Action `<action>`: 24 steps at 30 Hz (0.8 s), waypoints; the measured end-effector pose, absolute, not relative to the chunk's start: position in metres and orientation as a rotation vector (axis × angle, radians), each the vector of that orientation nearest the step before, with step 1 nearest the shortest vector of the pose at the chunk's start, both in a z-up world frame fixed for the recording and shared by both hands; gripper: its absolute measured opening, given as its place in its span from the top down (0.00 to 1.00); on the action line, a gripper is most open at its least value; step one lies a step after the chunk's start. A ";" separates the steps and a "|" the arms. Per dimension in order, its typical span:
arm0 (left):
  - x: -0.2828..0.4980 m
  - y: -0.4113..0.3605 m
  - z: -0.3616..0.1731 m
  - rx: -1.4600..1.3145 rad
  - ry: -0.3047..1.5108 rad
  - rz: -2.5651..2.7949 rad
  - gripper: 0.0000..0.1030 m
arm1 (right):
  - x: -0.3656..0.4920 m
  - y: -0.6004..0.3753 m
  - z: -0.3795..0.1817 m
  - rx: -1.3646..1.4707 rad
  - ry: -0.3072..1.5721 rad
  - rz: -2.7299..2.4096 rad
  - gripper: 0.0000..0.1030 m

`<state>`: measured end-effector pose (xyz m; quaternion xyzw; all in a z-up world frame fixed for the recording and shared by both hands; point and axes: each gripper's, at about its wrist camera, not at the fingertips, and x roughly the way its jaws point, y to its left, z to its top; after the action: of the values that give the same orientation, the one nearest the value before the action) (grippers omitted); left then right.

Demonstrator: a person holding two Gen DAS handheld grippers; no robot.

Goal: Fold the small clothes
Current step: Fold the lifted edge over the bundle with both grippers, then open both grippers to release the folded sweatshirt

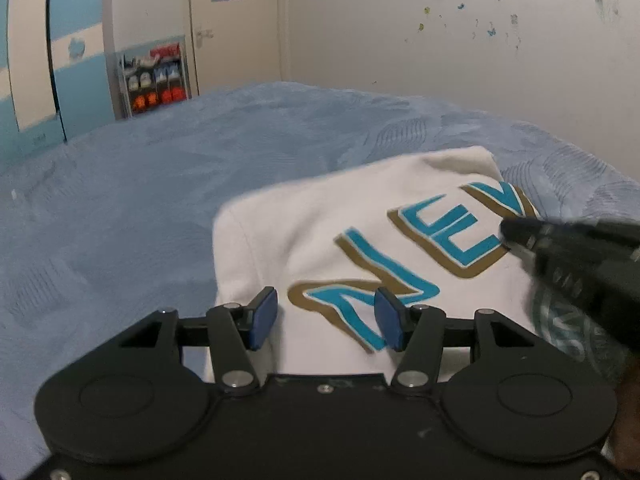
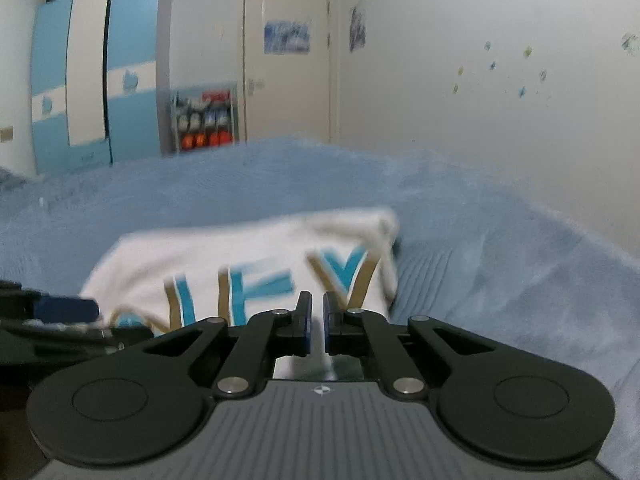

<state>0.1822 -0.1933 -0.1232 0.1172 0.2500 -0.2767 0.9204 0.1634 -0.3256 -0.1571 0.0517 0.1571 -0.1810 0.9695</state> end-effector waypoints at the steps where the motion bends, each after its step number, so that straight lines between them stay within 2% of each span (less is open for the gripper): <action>1: 0.182 -0.194 -0.114 0.243 0.481 -0.563 0.46 | 0.161 -0.327 -0.148 0.100 0.287 -0.372 0.92; 6: 0.205 -0.187 -0.088 0.133 0.464 -0.552 0.45 | 0.189 -0.347 -0.130 0.155 0.250 -0.399 0.92; 10: 0.232 -0.193 -0.113 0.161 0.523 -0.493 0.45 | 0.226 -0.362 -0.155 0.185 0.353 -0.447 0.92; 11: 0.239 -0.193 -0.126 0.186 0.556 -0.468 0.38 | 0.228 -0.366 -0.165 0.201 0.373 -0.451 0.92; 14: 0.241 -0.178 -0.146 0.120 0.555 -0.476 0.31 | 0.228 -0.373 -0.182 0.239 0.377 -0.439 0.92; 19: 0.254 -0.172 -0.143 0.070 0.610 -0.498 0.30 | 0.228 -0.368 -0.182 0.219 0.375 -0.441 0.90; 22: 0.251 -0.170 -0.126 0.094 0.639 -0.478 0.33 | 0.214 -0.367 -0.156 0.226 0.370 -0.404 0.83; 24: 0.233 -0.163 -0.109 0.116 0.619 -0.489 0.33 | 0.192 -0.361 -0.144 0.219 0.353 -0.383 0.82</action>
<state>0.2330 -0.1629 -0.1087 0.0563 0.3014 -0.2380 0.9216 0.1921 -0.3609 -0.1436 0.1082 0.1743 -0.1888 0.9603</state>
